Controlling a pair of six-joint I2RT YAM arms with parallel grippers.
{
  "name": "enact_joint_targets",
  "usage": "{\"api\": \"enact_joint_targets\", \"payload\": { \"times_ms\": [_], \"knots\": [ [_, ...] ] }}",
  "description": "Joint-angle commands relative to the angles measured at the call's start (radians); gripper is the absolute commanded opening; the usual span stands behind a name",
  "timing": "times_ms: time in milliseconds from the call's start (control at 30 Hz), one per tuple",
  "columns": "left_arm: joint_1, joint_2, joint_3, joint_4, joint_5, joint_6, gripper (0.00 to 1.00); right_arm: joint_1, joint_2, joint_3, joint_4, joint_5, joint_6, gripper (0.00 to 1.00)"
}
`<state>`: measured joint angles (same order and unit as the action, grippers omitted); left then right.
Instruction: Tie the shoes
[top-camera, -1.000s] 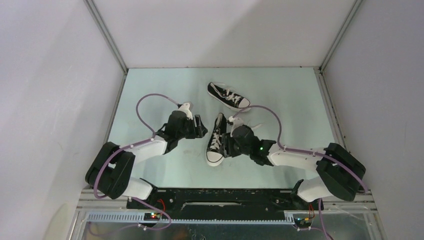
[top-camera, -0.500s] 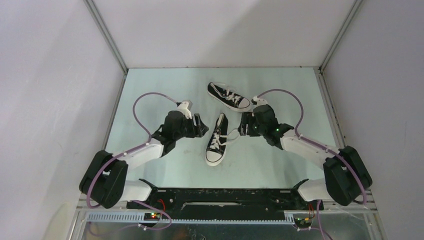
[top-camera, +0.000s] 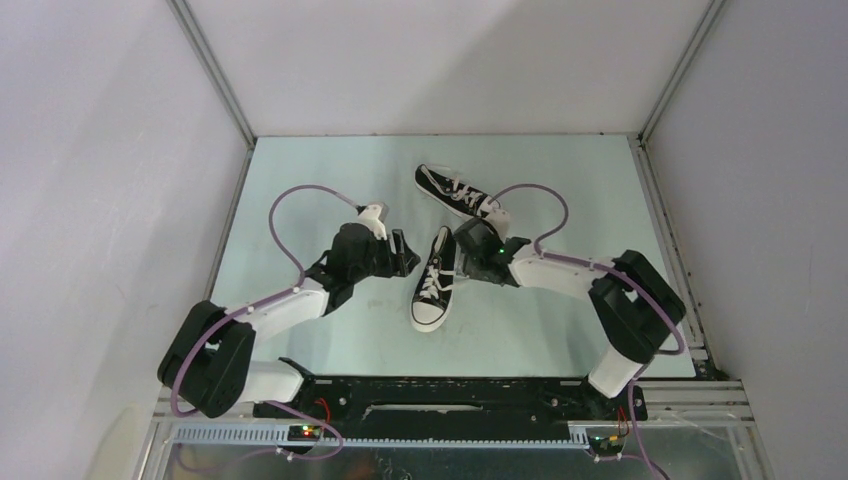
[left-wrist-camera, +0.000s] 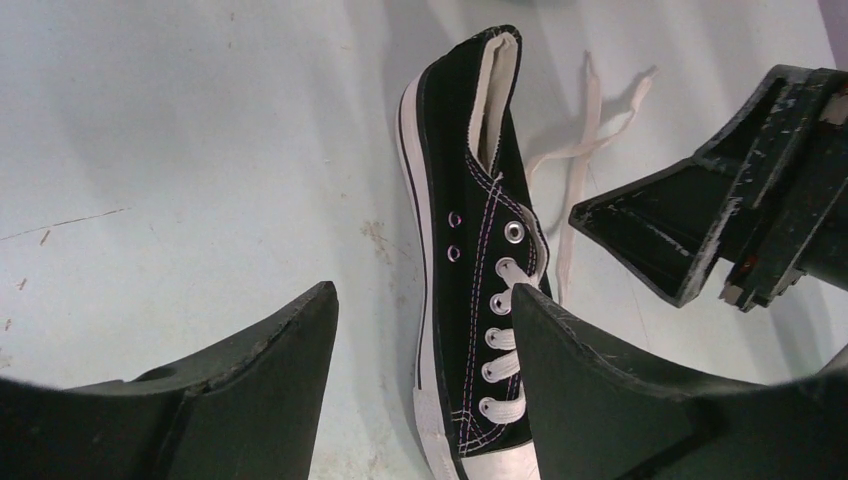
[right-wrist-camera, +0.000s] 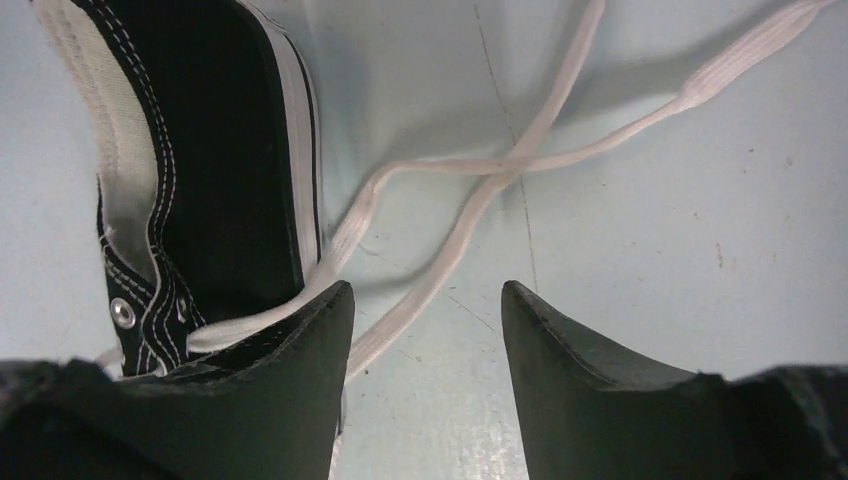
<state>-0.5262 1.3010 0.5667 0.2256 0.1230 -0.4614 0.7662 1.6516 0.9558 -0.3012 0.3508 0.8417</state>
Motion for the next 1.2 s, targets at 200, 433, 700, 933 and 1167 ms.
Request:
{"api": "enact_joint_targets", "payload": {
  "times_ms": [200, 433, 700, 933, 1167],
  "knots": [
    [0.000, -0.031, 0.015, -0.031, -0.085, -0.012, 0.71, 0.042, 0.210, 0.213, -0.243, 0.149, 0.178, 0.52],
    [0.014, -0.064, -0.005, -0.023, -0.095, -0.027, 0.71, 0.027, 0.251, 0.214, -0.170, 0.035, 0.143, 0.12],
    [0.018, -0.105, -0.041, 0.041, -0.032, -0.038, 0.72, 0.050, -0.007, 0.206, -0.249, 0.086, 0.032, 0.00],
    [0.018, -0.196, -0.089, 0.116, 0.018, -0.021, 0.73, 0.077, -0.217, 0.207, -0.065, -0.143, -0.149, 0.00],
    [0.018, -0.323, -0.179, 0.210, 0.006, 0.003, 0.76, 0.079, -0.128, 0.378, 0.018, -0.329, -0.191, 0.00]
  ]
}}
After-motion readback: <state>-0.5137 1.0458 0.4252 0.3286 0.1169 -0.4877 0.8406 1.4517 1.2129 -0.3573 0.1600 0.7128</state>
